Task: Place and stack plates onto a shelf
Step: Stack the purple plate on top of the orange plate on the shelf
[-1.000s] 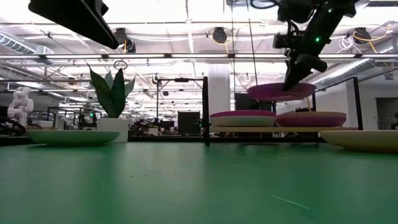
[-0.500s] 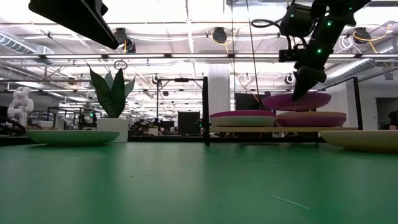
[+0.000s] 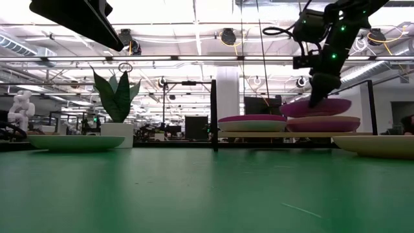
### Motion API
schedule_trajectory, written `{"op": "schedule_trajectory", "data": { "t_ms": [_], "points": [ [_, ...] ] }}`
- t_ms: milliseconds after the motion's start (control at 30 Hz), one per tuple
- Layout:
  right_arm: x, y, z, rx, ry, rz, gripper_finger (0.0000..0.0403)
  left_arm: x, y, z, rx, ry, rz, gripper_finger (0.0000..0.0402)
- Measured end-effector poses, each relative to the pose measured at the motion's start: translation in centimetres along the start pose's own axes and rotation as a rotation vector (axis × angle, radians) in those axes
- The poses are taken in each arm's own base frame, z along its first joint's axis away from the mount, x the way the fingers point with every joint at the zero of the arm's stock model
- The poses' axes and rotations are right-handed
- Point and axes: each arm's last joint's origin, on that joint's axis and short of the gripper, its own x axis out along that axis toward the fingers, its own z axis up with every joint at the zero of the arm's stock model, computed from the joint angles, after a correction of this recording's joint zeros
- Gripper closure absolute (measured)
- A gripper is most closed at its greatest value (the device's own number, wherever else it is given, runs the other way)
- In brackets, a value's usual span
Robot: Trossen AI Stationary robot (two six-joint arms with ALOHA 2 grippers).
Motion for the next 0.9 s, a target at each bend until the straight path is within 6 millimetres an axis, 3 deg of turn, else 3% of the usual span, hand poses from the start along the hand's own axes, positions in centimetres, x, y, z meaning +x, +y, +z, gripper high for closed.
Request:
{"op": "schedule_trajectory", "data": {
  "t_ms": [900],
  "points": [
    [-0.01,0.1,-0.53,0.032,0.053,0.012,0.0392,0.0,0.0,0.0,-0.009,0.0,0.0,0.0289]
  ]
}}
